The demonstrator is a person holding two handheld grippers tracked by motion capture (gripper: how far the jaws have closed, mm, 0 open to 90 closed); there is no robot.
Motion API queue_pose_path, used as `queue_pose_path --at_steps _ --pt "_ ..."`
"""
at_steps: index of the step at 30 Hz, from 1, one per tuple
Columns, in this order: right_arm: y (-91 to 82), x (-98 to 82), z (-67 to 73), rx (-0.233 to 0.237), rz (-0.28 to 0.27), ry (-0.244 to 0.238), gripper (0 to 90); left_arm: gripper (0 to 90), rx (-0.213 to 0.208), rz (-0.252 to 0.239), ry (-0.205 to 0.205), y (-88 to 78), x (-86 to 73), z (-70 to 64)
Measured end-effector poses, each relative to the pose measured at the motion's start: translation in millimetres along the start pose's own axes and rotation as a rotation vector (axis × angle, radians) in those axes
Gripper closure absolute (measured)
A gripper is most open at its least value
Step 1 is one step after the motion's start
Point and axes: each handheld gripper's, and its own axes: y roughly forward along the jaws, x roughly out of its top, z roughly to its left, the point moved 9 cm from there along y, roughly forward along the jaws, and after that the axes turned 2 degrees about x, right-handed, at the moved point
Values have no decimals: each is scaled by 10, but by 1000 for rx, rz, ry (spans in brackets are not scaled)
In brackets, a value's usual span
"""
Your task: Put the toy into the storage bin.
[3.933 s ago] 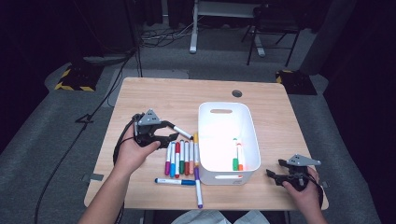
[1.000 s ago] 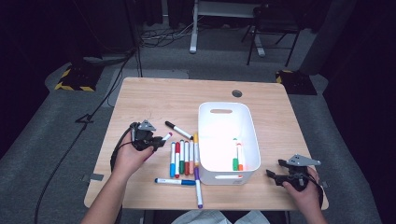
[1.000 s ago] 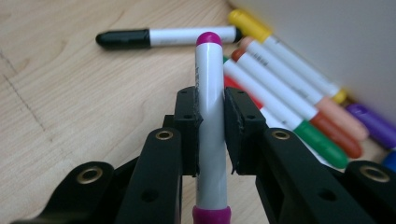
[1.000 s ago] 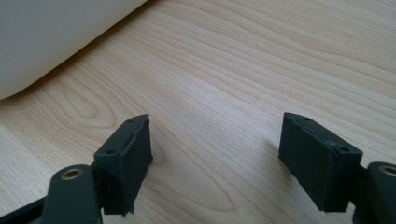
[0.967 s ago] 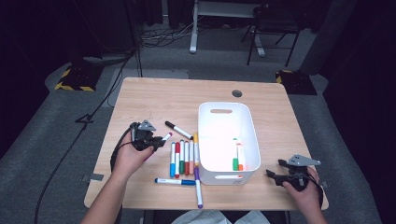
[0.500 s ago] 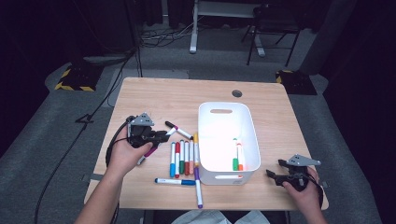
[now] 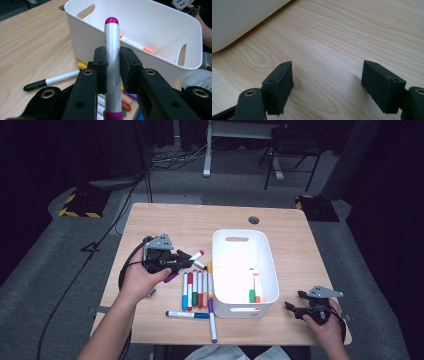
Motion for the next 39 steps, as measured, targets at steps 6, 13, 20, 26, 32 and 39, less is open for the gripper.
queue_pose_path --at_steps 6,13,20,26,32,39 --pt "0 0 0 0 0 0 257 760 -43 -10 32 104 172 -119" --pt "0 0 0 0 0 0 257 760 -71 -16 63 263 361 -246" --pt "0 0 0 0 0 0 257 760 -111 -27 106 443 577 -393" --pt "0 0 0 0 0 0 257 760 -134 -11 119 590 664 -472" --pt "0 0 0 0 0 0 257 760 -152 10 163 756 731 -537" --pt "0 0 0 0 0 0 257 760 -178 10 181 897 768 -604"
